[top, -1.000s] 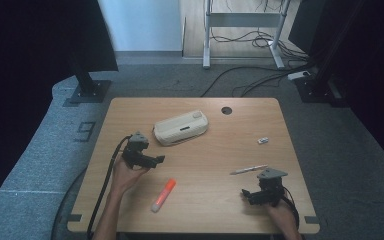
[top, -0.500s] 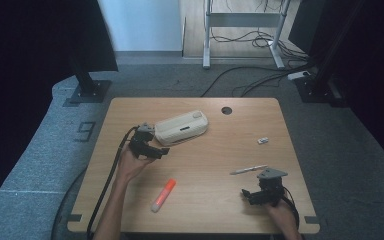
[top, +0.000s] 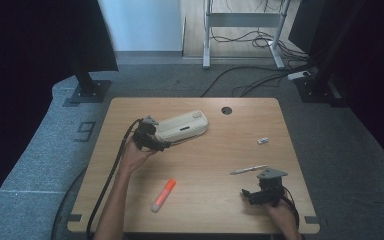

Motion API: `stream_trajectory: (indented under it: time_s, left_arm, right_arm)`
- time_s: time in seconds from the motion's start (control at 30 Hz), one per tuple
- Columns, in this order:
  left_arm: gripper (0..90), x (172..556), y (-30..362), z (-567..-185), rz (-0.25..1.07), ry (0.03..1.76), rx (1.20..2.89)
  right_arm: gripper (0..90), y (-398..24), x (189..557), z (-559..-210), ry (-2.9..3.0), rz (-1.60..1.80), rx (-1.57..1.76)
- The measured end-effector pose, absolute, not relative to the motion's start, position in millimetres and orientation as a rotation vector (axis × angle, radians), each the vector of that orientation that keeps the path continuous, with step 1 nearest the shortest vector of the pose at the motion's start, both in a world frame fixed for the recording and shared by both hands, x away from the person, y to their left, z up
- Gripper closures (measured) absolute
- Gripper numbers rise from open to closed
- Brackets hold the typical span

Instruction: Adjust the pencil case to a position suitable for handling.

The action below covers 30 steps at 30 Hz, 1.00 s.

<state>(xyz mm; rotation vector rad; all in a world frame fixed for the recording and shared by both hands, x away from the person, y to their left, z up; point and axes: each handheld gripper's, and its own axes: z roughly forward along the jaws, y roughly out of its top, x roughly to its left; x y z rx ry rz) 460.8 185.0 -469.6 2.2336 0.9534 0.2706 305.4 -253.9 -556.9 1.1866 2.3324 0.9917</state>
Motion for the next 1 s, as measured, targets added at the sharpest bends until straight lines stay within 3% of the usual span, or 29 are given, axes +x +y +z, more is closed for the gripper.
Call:
stream_trajectory:
  time_s: [0.6,1.0]
  left_arm:
    - [9.3,498.7,163.5,-472.1,0.205,0.92,2.269]
    - [14.5,518.1,158.4,-495.0,0.17,0.941,2.279]
  right_arm:
    - [0.0,-254.1,305.6,-557.0,2.333,0.992,1.182]
    - [0.0,-254.1,305.5,-557.1,2.332,0.992,1.182]
